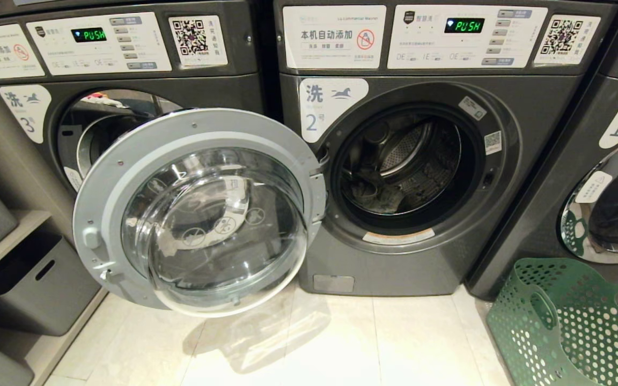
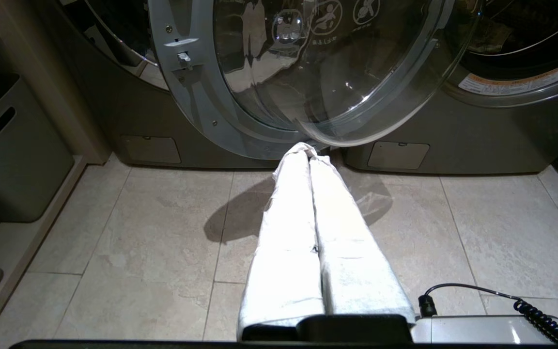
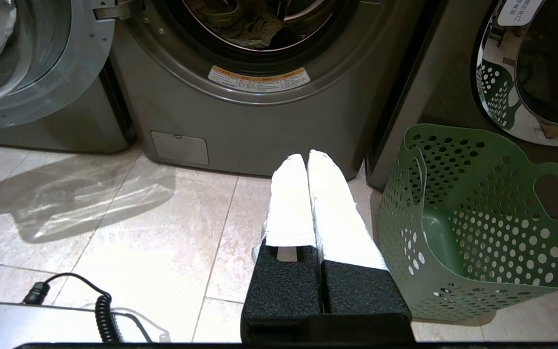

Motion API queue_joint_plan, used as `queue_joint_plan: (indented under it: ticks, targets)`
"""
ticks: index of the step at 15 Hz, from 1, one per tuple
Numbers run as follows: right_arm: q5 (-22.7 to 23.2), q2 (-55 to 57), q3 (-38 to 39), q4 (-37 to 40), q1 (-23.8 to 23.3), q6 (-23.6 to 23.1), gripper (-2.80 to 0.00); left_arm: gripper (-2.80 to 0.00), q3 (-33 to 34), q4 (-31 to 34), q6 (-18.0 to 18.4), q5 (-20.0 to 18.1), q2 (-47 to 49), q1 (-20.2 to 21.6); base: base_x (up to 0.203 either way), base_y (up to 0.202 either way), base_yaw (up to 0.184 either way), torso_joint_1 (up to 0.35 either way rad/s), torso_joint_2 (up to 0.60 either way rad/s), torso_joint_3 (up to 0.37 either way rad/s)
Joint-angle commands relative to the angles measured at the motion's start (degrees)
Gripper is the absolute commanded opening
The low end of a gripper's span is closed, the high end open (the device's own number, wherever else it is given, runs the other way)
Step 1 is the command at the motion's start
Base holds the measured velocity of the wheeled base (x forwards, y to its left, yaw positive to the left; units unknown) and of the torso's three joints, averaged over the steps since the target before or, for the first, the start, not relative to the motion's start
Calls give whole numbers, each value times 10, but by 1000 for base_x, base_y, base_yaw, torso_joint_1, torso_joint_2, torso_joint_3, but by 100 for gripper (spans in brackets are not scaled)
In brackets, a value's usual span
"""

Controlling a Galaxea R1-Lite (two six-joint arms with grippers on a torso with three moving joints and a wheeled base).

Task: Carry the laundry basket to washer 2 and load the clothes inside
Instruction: Close the washing machine door with the left hand

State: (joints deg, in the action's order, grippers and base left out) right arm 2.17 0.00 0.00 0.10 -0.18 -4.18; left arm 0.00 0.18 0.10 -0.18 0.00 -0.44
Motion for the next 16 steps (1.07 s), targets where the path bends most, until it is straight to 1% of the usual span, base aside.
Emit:
queue_joint_plan:
  ticks: [1, 9, 12, 13, 14, 16]
  targets:
    - [0, 1, 0, 0, 0, 0, -280, -280, 0, 0, 0, 0, 1, 0, 0, 0, 0, 0, 0, 0]
    - [-1, 1, 0, 0, 0, 0, -280, -280, 0, 0, 1, 0, 1, 0, 0, 0, 0, 0, 0, 0]
    - [1, 1, 0, 0, 0, -1, -280, -280, 0, 0, 5, 0, 1, 0, 0, 0, 0, 0, 0, 0]
    - [1, 1, 0, -1, 0, -2, -280, -280, 0, -2, 12, -2, 1, 0, 0, 0, 0, 0, 0, 0]
    - [2, 1, 0, 0, 0, -8, -280, -280, -15, -6, 20, -4, 1, 0, 0, 0, 0, 0, 0, 0]
    - [0, 1, 1, 0, 0, -14, -280, -280, -98, 13, 28, -6, 16, 0, 0, 0, 0, 0, 0, 0]
